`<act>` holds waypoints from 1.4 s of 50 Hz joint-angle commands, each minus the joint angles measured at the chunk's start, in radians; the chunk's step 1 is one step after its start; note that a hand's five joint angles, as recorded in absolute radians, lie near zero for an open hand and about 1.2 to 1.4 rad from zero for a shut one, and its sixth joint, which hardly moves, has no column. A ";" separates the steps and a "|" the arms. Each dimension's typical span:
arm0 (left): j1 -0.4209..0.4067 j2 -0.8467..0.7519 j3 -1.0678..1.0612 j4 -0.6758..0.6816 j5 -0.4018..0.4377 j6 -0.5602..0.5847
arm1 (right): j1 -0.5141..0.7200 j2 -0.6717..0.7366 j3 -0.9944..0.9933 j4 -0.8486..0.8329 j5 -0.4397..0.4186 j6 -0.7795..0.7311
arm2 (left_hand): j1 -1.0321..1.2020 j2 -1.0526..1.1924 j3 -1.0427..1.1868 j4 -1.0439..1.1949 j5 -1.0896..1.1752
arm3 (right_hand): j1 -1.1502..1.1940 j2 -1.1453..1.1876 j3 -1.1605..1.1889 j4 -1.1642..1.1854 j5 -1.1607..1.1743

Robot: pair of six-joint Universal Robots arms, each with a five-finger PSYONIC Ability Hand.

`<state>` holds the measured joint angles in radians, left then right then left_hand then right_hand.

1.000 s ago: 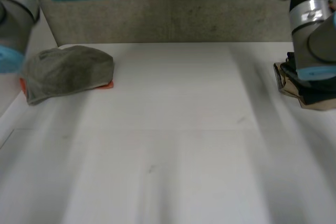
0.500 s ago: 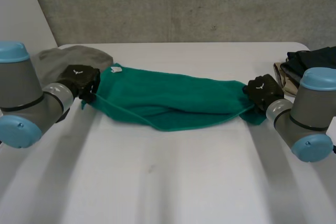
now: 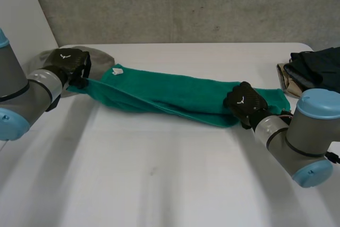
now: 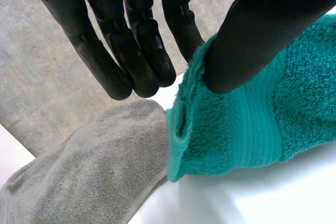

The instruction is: Fold the laundry.

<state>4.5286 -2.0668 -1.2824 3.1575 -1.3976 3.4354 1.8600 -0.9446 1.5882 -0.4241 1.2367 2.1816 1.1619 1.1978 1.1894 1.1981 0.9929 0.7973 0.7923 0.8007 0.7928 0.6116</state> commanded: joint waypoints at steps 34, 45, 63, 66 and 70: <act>0.063 0.501 0.117 -0.289 0.072 -0.039 | -0.274 -0.422 -0.437 0.560 -0.141 0.555 | 0.234 0.198 0.207 0.198 0.229 | 0.599 0.604 0.596 0.603 0.610; 0.038 0.228 0.190 -0.369 0.068 0.016 | -0.263 -0.197 -0.531 0.722 -0.095 0.440 | 0.234 0.198 0.207 0.198 0.229 | 0.599 0.604 0.596 0.603 0.610; -0.040 -0.165 0.864 0.028 -0.020 0.049 | -0.124 0.101 -0.999 -0.037 0.185 0.493 | 0.234 0.198 0.207 0.198 0.229 | 0.599 0.604 0.596 0.603 0.610; -0.033 -0.084 0.809 0.236 -0.105 -0.074 | -0.124 0.058 -0.964 -0.259 0.240 0.604 | 0.234 0.198 0.207 0.198 0.229 | 0.599 0.604 0.596 0.603 0.610; -0.023 -0.036 0.703 0.390 -0.121 -0.163 | -0.125 0.017 -0.877 -0.335 0.230 0.668 | 0.234 0.198 0.207 0.198 0.229 | 0.599 0.604 0.596 0.603 0.610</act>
<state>4.4912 -2.1973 -0.4515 3.2914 -1.4571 3.4247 1.7403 -0.8598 0.6107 -0.5605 1.4471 2.7252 1.1619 1.1978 1.1895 1.1984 0.9929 1.1345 1.1785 1.1915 1.1965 0.9990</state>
